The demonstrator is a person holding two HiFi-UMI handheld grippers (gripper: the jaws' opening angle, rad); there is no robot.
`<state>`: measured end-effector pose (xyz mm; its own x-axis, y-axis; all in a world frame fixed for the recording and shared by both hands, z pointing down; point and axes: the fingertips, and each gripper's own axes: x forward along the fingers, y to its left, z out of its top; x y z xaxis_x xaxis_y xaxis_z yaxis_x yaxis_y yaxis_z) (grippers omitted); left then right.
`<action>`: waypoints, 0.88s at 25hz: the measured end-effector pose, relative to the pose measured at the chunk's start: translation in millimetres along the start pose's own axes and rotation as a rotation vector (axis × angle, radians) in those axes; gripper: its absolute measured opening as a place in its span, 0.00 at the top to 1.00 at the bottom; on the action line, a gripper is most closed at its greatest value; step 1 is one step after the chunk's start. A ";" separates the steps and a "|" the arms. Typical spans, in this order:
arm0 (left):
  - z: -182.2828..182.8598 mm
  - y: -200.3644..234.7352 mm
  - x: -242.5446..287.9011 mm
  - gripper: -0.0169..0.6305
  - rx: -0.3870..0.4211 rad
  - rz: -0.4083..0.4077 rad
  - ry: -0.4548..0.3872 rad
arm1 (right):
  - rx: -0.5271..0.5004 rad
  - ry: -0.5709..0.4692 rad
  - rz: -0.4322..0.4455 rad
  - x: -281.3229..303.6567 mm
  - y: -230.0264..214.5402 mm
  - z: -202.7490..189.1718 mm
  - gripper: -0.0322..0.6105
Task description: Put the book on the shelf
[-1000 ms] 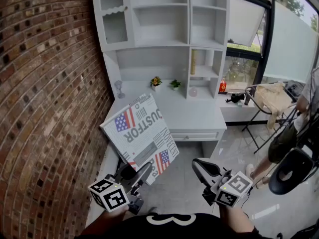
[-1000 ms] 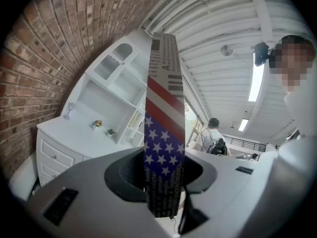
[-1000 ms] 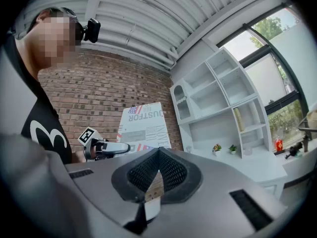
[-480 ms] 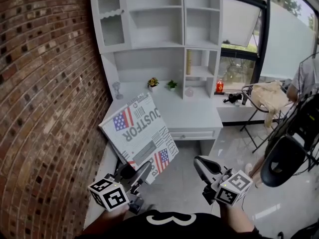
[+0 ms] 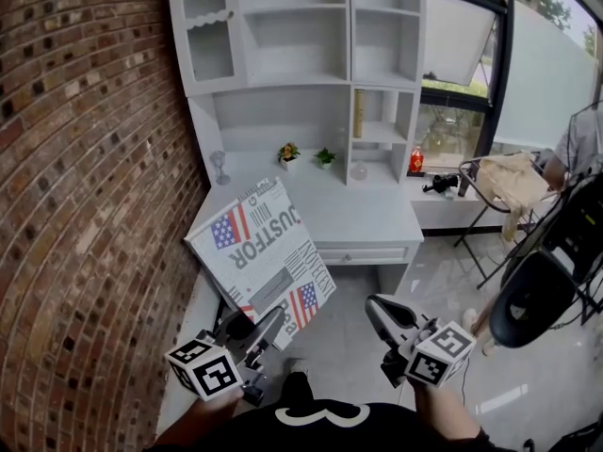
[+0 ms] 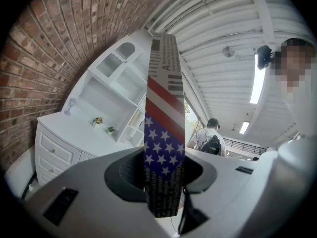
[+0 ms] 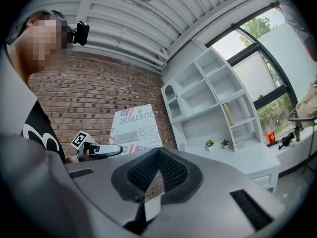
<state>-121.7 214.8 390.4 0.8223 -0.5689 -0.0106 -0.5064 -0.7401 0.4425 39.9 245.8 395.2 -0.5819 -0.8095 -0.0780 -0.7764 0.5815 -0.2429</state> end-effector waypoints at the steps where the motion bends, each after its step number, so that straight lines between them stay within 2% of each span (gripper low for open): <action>1: -4.6 2.9 2.2 0.74 0.000 0.003 -0.001 | -0.001 0.000 0.003 0.3 -3.7 -4.4 0.93; 10: -3.6 55.2 29.7 0.74 -0.037 0.015 0.000 | 0.012 0.035 0.004 46.0 -38.1 -17.0 0.93; 22: 34.1 161.6 111.6 0.74 -0.092 0.008 0.013 | 0.026 0.073 -0.038 149.2 -121.9 -10.1 0.93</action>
<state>-120.6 19.5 430.2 0.8216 -0.5700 0.0046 -0.4879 -0.6990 0.5229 45.2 54.9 423.0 -0.5687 -0.8225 0.0026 -0.7925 0.5471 -0.2696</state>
